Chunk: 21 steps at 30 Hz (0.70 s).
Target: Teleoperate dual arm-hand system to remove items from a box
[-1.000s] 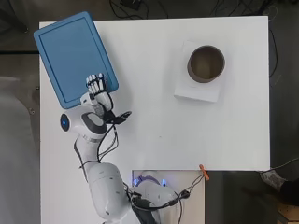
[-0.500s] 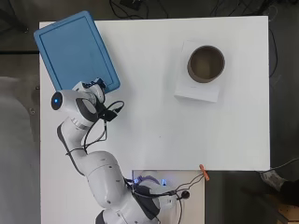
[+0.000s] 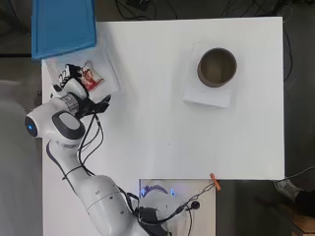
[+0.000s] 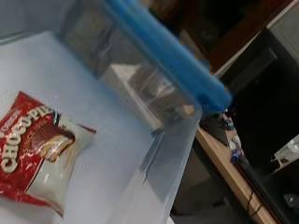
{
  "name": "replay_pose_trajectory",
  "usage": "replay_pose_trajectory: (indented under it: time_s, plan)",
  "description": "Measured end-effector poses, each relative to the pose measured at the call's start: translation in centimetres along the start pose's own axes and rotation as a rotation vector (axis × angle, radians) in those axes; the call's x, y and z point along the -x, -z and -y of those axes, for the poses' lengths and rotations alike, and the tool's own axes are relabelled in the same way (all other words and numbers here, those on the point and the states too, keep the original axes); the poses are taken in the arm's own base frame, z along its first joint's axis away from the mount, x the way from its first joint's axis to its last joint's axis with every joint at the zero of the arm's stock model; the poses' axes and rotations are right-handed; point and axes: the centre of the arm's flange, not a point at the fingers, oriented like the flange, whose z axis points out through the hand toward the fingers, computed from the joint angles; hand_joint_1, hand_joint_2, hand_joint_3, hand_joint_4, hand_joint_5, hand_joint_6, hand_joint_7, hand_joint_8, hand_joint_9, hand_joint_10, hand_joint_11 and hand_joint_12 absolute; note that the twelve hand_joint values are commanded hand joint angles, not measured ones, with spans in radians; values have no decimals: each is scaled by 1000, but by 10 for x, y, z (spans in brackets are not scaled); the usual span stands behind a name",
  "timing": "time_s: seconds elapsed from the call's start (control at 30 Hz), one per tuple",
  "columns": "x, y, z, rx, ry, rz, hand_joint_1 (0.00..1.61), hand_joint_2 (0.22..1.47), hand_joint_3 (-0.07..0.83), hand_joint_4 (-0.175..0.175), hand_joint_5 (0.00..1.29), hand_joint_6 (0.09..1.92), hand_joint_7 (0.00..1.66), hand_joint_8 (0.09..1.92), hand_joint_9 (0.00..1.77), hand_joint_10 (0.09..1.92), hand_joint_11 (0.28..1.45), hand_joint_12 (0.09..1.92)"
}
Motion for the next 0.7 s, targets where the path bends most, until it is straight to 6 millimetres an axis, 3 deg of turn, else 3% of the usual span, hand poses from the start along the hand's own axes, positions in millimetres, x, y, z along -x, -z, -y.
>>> replay_pose_trajectory:
  time_s: [0.03,0.07,0.1,0.13,0.2,0.27,0.37,0.5,0.7]
  plan:
    - [3,3,-2,18,0,-19,576,1230,6,12,489,760,644,843,728,905,531,678]
    - [7,4,-4,17,-1,-38,427,1200,2,32,534,442,665,480,731,519,538,384]
    - [11,1,-6,-11,-12,-57,370,1183,1,57,621,267,764,299,829,318,616,215]
    - [15,-2,-9,-71,-38,-86,361,1168,-2,81,687,200,806,325,895,285,700,120]
    - [18,-4,-12,-223,-100,-156,351,1148,-1,63,668,87,826,209,918,162,731,87]
    - [20,-8,-11,-372,-156,-229,336,1133,-2,42,619,87,812,87,891,87,712,87]
    - [19,-33,-6,-558,-222,-286,275,1098,-11,22,507,87,667,87,718,87,632,87]
    - [21,-56,-1,-572,-227,-253,203,1032,-24,-17,362,87,498,87,566,87,567,87]
    - [-4,-114,3,-626,-197,-246,210,991,-4,-28,402,87,607,87,667,87,620,87]
